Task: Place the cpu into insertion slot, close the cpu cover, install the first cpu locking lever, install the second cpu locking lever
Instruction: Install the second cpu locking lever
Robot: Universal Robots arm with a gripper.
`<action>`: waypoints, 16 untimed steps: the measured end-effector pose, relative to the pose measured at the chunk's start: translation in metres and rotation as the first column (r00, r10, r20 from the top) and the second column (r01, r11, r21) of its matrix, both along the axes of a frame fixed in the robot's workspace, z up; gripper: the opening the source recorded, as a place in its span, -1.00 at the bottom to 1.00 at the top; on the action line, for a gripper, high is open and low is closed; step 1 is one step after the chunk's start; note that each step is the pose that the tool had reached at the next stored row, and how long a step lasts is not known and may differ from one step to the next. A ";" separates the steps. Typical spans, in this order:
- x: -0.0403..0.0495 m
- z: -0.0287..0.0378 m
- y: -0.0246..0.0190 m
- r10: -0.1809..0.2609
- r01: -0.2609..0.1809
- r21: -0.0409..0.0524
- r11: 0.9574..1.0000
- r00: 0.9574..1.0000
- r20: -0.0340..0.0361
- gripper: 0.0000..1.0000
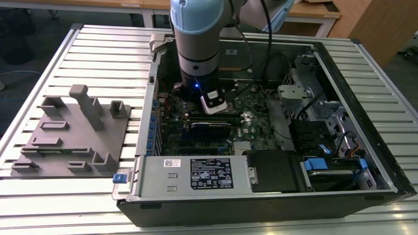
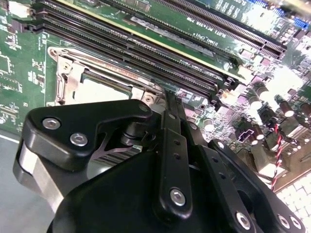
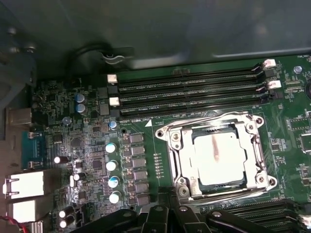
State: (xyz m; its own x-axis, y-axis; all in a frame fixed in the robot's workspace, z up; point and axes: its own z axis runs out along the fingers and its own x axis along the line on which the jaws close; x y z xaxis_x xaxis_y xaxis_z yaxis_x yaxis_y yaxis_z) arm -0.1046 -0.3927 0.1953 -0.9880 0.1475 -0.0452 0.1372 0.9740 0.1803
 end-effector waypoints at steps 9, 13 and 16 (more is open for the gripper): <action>-0.0018 -0.0022 0.0000 0.000 0.000 0.002 1.000 1.000 0.000 -0.80; -0.0018 -0.0006 0.0001 0.000 0.000 0.000 1.000 1.000 0.000 -0.80; -0.0018 0.0065 0.0003 0.000 0.000 0.000 1.000 1.000 0.000 -0.80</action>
State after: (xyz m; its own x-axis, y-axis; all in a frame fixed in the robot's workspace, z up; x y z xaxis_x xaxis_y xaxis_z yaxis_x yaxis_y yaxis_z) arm -0.1064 -0.3924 0.2018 -0.9880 0.1475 -0.0452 0.1371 0.9739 0.1807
